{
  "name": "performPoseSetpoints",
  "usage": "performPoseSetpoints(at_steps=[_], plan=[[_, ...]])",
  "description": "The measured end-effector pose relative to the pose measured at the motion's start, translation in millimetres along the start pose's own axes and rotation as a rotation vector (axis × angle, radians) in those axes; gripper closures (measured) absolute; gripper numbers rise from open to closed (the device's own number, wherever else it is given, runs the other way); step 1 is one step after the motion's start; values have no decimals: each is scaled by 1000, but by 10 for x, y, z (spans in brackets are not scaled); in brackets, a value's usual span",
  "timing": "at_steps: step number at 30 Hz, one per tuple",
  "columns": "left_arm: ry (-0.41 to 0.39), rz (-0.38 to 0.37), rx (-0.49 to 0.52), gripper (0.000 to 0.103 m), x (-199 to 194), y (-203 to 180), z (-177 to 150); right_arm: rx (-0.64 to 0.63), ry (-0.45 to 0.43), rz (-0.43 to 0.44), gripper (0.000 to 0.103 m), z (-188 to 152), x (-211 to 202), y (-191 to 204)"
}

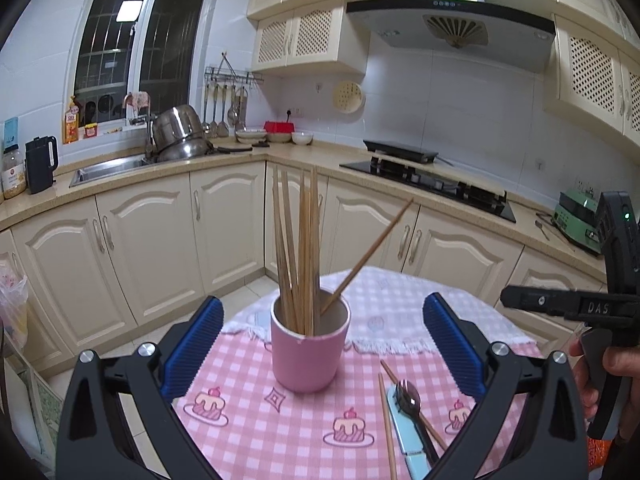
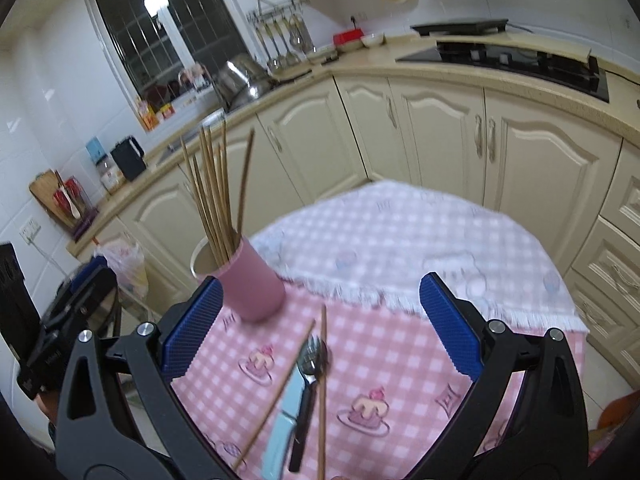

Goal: Organize utensils
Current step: 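Move both grippers back down to the fork, knife and chopsticks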

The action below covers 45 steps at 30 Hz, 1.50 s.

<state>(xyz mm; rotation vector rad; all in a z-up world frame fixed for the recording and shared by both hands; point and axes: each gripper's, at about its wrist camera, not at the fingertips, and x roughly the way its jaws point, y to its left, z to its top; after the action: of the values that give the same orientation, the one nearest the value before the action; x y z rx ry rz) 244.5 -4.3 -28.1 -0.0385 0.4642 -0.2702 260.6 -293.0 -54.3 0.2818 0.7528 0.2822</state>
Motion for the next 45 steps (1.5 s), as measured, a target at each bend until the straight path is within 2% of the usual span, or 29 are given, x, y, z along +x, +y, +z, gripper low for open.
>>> performPoseSetpoints(at_steps=[9,16,26,37,38,39,41,45], plan=[[142,-4,57,5,211,-160,-356,-67,211,-64,6,-462,366,-34],[275,-9,113,5,461,-313,-669,-99,308,-90,6,-698,580,-40],[460,-13,199,5,818,-450,-1090,-100,346,-75,7,-782,652,-58],[575,12,265,6,1109,-528,-1257,-91,362,-78,7,-795,698,-107],[584,9,270,9,1129,-538,-1257,-92,368,-78,7,-801,703,-101],[602,-7,271,20,1144,-545,-1254,-92,374,-78,7,-810,709,-95],[628,-38,264,30,1177,-554,-1252,-91,394,-61,7,-837,721,-63],[674,-116,307,58,1213,-604,-1207,-81,432,-4,33,-882,770,42]])
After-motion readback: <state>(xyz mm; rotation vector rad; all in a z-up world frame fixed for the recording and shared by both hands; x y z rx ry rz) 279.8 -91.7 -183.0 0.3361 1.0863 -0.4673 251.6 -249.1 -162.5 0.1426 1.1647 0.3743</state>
